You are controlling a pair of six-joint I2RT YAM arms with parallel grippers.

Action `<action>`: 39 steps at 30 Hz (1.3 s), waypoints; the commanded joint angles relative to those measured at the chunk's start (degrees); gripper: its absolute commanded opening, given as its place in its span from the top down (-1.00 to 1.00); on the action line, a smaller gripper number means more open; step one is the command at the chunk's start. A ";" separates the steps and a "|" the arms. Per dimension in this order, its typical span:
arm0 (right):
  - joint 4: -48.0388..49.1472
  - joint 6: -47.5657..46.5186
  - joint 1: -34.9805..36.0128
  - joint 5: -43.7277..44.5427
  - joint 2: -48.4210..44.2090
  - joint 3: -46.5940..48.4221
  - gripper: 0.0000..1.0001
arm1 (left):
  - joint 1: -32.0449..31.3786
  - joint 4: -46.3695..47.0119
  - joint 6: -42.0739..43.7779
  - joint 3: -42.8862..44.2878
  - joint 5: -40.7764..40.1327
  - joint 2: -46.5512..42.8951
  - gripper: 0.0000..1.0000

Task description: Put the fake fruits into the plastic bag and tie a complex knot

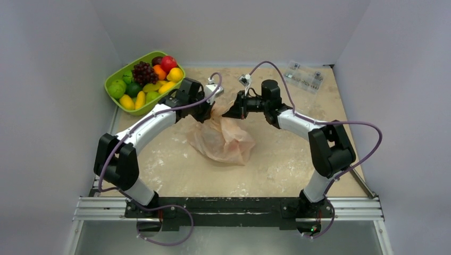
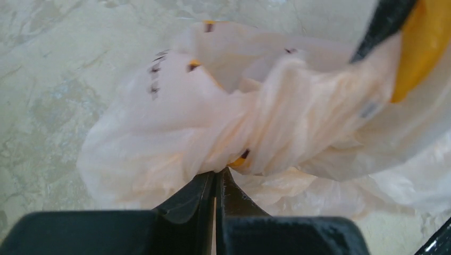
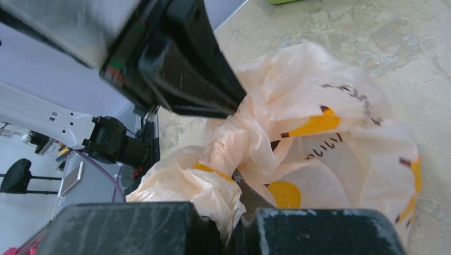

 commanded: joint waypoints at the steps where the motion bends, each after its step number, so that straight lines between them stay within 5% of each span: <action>1: 2.54 1.71 -0.37 -0.94 -3.14 -0.49 1.00 | 4.24 9.51 -10.82 -0.37 -0.09 -0.01 1.00; 12: -2.34 -2.75 -0.34 -1.00 -6.19 -0.43 1.00 | 4.94 13.59 -14.17 -5.29 21.24 -3.95 1.00; 18: 0.95 -1.10 -0.35 6.66 -7.91 -3.37 1.00 | 1.33 12.93 -14.60 -9.84 13.38 -6.72 1.00; 26: 5.41 0.66 0.09 0.11 -8.13 -5.98 1.00 | 1.63 27.33 -31.08 -9.55 6.49 3.11 1.00; 33: -12.54 -15.28 0.69 -4.44 -9.87 -5.56 0.98 | 4.19 46.30 -40.36 -12.04 19.82 2.52 1.00; 35: -13.79 -17.47 0.77 -5.50 -10.35 -5.55 0.76 | 5.12 49.07 -43.64 -12.34 25.30 3.59 1.00; 39: -23.61 -23.84 0.98 -10.44 -11.26 0.43 -0.22 | 6.99 53.04 -49.82 -12.73 32.61 6.18 1.00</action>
